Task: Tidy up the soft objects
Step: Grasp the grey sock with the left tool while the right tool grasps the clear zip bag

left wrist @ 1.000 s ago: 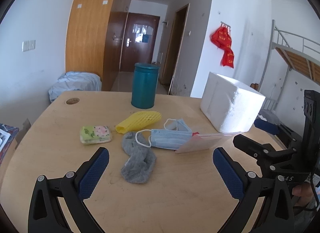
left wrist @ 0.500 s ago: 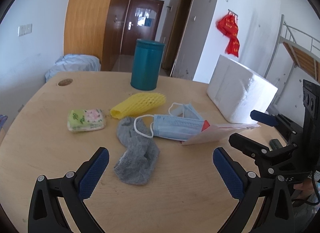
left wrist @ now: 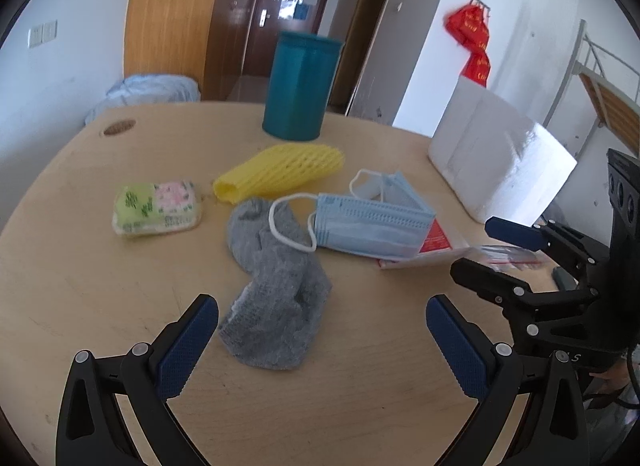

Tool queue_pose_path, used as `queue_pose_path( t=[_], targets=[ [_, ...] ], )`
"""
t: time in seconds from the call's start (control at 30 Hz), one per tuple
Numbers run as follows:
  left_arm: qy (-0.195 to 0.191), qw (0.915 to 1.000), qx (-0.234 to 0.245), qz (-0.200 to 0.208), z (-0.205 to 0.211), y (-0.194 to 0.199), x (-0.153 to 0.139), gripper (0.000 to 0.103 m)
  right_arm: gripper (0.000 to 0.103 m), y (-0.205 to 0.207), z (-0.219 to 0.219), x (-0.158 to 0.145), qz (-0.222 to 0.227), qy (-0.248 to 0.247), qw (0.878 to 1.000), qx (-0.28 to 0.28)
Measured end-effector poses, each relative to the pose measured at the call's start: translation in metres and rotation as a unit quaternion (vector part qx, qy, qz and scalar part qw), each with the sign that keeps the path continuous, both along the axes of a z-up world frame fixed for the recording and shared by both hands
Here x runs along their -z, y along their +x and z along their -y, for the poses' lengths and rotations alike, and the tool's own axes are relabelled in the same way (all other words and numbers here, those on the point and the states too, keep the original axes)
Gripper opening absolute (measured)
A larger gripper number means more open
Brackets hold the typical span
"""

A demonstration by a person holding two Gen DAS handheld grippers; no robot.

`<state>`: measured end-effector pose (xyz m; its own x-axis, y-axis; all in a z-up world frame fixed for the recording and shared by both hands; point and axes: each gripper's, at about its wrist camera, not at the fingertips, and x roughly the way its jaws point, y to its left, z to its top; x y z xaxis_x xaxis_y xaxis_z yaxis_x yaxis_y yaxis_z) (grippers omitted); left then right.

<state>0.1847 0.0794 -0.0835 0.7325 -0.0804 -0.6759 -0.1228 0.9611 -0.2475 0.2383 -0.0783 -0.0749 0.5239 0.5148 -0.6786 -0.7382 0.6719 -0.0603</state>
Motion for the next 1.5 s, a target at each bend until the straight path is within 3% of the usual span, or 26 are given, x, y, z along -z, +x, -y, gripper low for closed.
queue_pose_path(
  t=[0.2, 0.5, 0.63, 0.77, 0.83, 0.9, 0.97, 1.13, 1.5],
  targets=[
    [-0.010, 0.9995, -0.015, -0.028, -0.008, 0.007, 0.010, 0.103, 0.056, 0.003, 0.004, 0.002, -0.015, 0.010, 1.000, 0.000],
    [0.016, 0.9985, -0.012, -0.051, -0.001, 0.014, 0.017, 0.102, 0.028, 0.004, 0.004, 0.005, -0.035, 0.018, 0.999, -0.015],
    [0.003, 0.9982, -0.014, -0.059, -0.005, 0.016, 0.020, 0.088, 0.020, 0.002, 0.007, 0.002, -0.035, 0.028, 0.999, -0.021],
    [0.003, 0.9983, -0.021, -0.055, -0.007, 0.014, 0.019, 0.073, 0.018, 0.000, 0.006, 0.002, -0.034, 0.031, 0.999, -0.026],
    [0.001, 0.9984, -0.016, -0.054, -0.006, 0.013, 0.018, 0.057, 0.018, -0.002, 0.006, 0.001, -0.031, 0.030, 0.999, -0.028],
    [-0.001, 0.9985, -0.011, -0.053, -0.005, 0.013, 0.018, 0.051, 0.018, -0.004, 0.006, 0.000, -0.025, 0.026, 0.999, -0.023],
    [-0.007, 0.9986, -0.012, -0.052, -0.007, 0.012, 0.017, 0.034, 0.018, -0.007, 0.006, -0.002, -0.018, 0.024, 0.999, -0.020],
    [-0.018, 0.9987, -0.010, -0.048, -0.008, 0.009, 0.015, 0.014, 0.014, -0.011, 0.012, -0.006, -0.032, 0.043, 0.998, -0.021],
    [-0.017, 0.9997, 0.005, -0.013, 0.004, -0.009, -0.003, 0.004, 0.011, -0.026, 0.031, -0.023, -0.031, 0.081, 0.996, -0.011]
  ],
)
